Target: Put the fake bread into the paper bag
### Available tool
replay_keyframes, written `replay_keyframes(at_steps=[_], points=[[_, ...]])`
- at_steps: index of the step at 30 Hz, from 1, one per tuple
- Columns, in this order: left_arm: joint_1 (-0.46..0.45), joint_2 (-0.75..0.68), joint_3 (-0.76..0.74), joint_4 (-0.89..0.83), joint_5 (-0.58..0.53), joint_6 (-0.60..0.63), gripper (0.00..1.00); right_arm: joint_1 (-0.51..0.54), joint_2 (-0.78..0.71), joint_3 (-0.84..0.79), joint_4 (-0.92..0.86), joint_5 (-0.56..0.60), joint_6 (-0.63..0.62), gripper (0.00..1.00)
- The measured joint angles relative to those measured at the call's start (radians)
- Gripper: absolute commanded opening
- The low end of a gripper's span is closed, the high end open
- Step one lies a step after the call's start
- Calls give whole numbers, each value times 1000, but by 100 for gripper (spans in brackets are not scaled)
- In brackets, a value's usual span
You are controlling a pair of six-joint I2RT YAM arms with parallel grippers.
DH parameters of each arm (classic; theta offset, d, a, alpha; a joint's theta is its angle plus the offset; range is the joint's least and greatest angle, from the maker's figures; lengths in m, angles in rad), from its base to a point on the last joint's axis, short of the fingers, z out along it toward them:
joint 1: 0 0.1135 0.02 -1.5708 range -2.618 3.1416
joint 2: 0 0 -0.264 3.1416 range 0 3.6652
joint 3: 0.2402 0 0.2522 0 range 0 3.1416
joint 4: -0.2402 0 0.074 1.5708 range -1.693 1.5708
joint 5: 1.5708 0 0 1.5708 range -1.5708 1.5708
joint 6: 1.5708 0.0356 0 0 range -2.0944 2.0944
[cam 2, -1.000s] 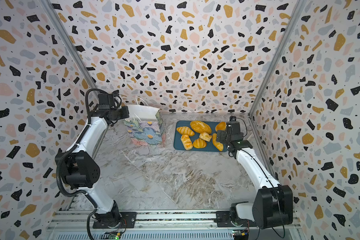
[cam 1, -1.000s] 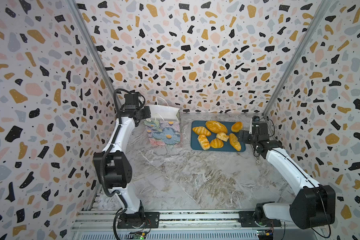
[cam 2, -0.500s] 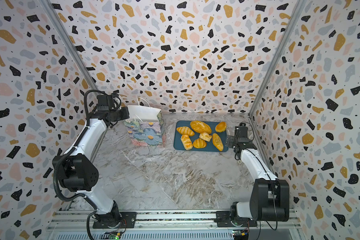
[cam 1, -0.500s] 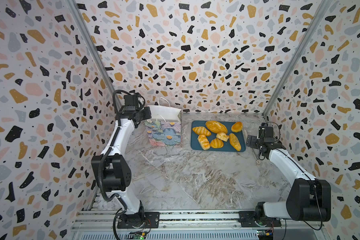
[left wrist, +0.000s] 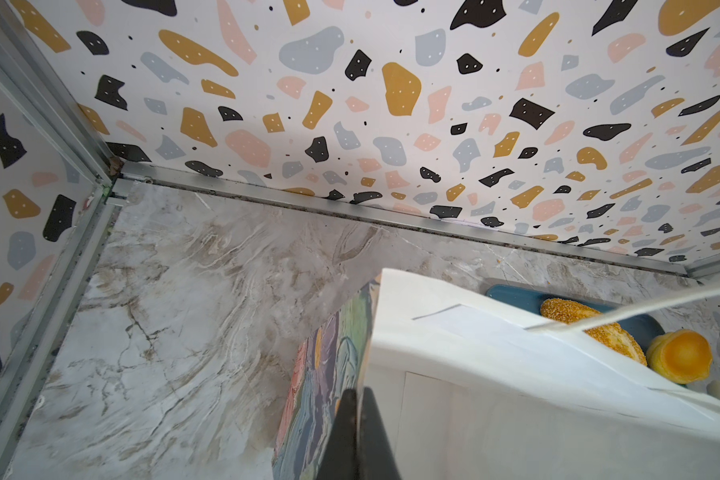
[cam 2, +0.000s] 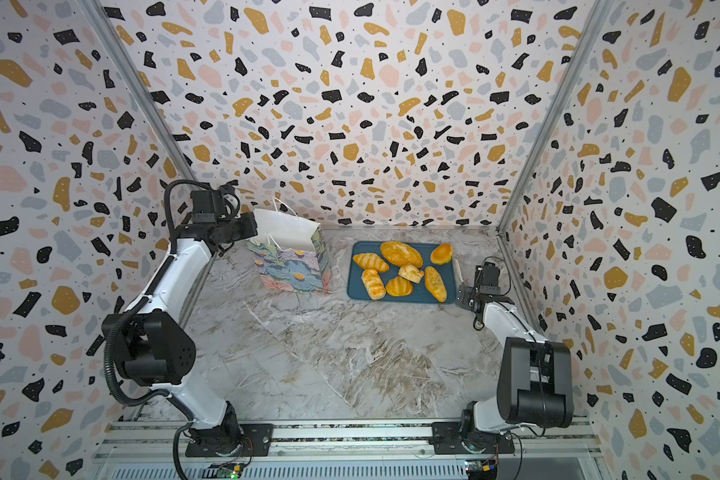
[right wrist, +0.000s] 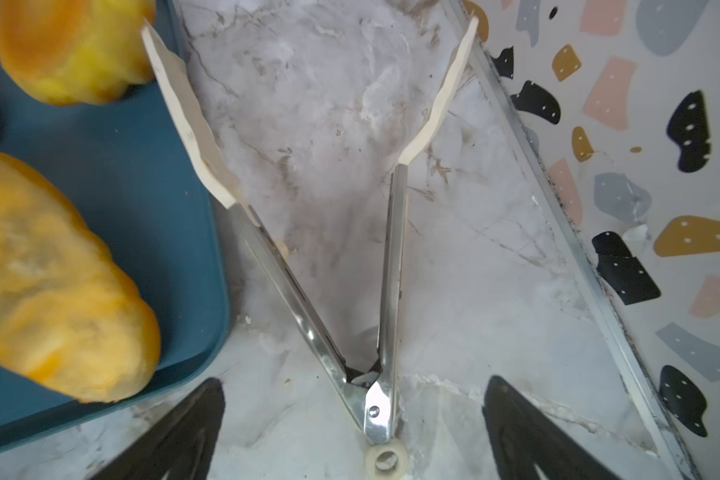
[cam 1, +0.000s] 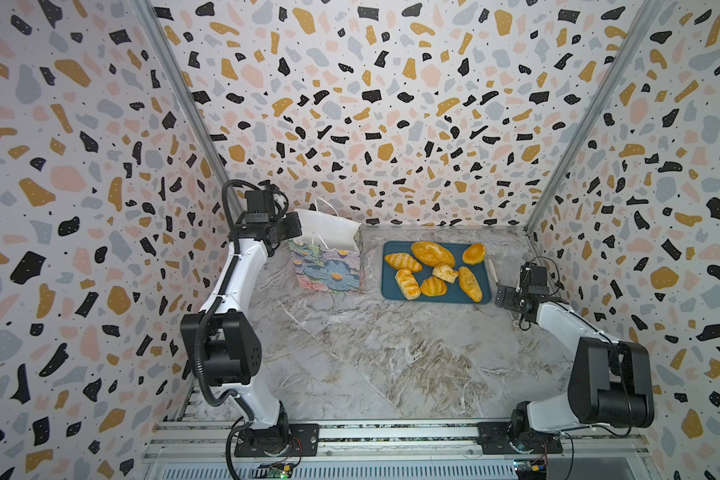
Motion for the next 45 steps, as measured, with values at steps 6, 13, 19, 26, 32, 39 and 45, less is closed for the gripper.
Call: replay_keyframes(at_steps=[6,13,19,26,32,39,45], points=[[0,0,-7,9,6,-2,0,-23,59,1,26,-27,-29,99],[0,-3,-16,19,9,-9,0,-25,148,55,55,-32,-66,99],[0,-6,-20,20,10,-19,0,-25,230,93,71,-29,-90,99],[0,-7,-24,28,13,-23,0,-42,267,123,77,-46,-96,99],[0,-7,-24,37,17,-24,0,-66,276,138,83,-80,-97,96],[0,-8,-33,43,17,-28,0,-101,299,144,93,-151,-96,95],[0,-8,-35,43,17,-32,0,-105,340,175,94,-190,-96,87]])
